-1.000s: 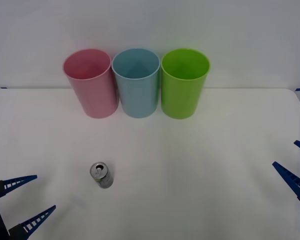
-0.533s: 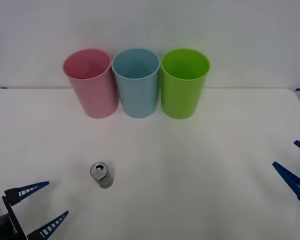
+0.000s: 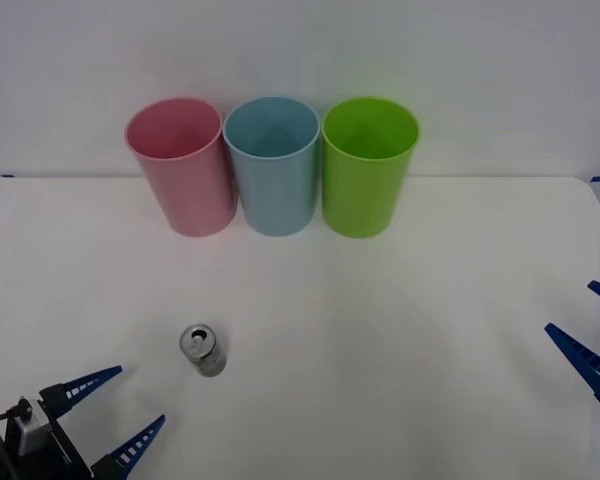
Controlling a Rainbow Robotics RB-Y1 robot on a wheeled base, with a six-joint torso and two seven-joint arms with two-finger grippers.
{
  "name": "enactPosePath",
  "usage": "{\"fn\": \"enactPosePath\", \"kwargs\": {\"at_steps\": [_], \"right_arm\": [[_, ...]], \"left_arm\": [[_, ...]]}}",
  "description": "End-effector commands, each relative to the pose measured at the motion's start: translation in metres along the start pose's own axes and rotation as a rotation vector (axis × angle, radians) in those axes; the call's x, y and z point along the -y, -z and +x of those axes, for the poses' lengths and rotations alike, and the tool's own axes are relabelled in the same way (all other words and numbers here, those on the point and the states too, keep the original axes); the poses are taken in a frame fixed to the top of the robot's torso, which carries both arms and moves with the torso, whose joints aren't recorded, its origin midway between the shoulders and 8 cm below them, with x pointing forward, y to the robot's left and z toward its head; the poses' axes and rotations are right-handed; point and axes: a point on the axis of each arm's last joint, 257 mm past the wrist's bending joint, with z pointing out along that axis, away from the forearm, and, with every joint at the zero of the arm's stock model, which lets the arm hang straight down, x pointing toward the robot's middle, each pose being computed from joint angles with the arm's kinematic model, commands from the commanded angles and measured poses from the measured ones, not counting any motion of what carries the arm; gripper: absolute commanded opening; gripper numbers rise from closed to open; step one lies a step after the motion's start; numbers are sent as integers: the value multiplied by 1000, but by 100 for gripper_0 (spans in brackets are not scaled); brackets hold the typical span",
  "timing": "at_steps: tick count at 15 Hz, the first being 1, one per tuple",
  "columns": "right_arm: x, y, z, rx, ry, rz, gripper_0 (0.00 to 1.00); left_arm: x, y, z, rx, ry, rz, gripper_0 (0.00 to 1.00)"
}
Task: Grasp the object on the table and drop it into the matching bin: aluminum can to the light blue bin, PET bottle to the pink bin.
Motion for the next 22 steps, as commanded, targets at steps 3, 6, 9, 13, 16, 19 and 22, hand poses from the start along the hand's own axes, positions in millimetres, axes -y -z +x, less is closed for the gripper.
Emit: {"fn": "enactPosePath", "kwargs": {"at_steps": [3,6,9,13,16,19,22], "right_arm": [[0,0,0,0,0,0,100],[0,0,0,0,0,0,100],[0,0,0,0,0,0,100],[0,0,0,0,0,0,100],[0,0,0,0,0,0,100],[0,0,0,0,0,0,100],[0,0,0,0,0,0,100]], "left_arm": [[6,-14,3,7,19,-11,100],[5,-23,3,9,24,-20,100],[6,-34,4,5,1,-27,100],[10,-50,7,9,-20,-28,100],[11,-66,7,29,-17,-24,100],[9,-78,13,30,-41,-17,100],[7,-89,13,36,-45,-7,100]]}}
